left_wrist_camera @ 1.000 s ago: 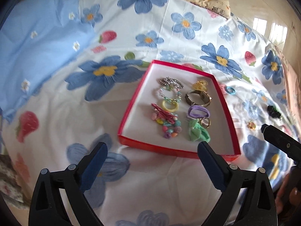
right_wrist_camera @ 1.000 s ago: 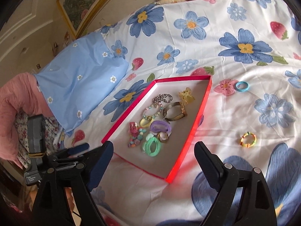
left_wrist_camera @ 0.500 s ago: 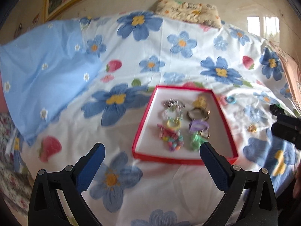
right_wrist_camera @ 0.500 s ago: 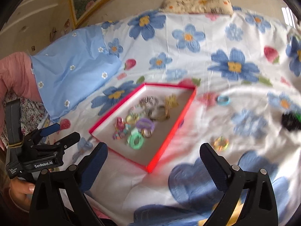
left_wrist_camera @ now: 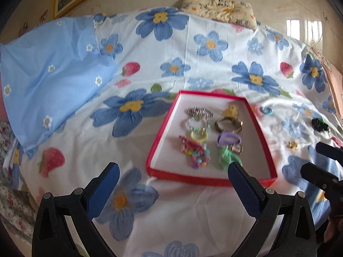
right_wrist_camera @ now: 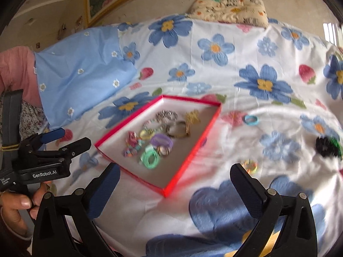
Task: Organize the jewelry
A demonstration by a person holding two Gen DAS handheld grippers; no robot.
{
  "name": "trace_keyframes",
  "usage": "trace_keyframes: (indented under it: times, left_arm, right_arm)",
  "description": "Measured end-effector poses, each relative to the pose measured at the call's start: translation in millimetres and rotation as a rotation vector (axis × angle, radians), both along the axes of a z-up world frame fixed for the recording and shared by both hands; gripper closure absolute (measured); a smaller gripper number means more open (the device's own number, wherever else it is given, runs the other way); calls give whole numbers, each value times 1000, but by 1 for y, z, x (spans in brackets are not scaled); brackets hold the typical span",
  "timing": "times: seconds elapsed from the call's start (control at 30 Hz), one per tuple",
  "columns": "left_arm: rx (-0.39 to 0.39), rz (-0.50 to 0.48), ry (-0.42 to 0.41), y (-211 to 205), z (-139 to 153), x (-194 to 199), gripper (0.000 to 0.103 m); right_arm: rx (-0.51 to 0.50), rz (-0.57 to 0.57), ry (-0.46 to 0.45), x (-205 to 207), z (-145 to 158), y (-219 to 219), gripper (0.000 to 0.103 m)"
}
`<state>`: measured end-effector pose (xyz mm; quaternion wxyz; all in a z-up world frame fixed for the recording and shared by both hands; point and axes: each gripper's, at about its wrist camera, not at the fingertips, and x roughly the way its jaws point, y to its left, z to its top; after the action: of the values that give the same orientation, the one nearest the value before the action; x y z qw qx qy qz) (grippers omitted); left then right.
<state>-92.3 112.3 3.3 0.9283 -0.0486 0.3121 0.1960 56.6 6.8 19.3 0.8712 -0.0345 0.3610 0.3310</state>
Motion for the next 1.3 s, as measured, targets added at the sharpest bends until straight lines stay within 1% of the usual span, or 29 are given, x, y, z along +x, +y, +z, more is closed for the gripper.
trace_keyframes:
  times: [0.17, 0.33, 0.43, 0.8, 1.1, 1.3]
  left_arm:
    - [-5, -2, 26, -1, -7, 3, 1]
    - [6, 1, 42, -4, -8, 3, 1]
    - [16, 5, 37, -8, -6, 1, 1]
    - [61, 12, 57, -20, 4, -4, 1]
    - [66, 6, 48, -23, 11, -7, 0]
    - [61, -2, 40, -22, 12, -9, 0]
  right_arm:
    - [-32, -5, 21, -2, -14, 2, 0]
    - [-56, -2, 36, -4, -19, 6, 0]
    - [-60, -5, 41, -4, -20, 6, 0]
    - [-42, -26, 31, -6, -9, 3, 0]
    - [-39, -39, 17, -6, 1, 4, 0]
    - [-39, -37, 19, -7, 2, 5, 0]
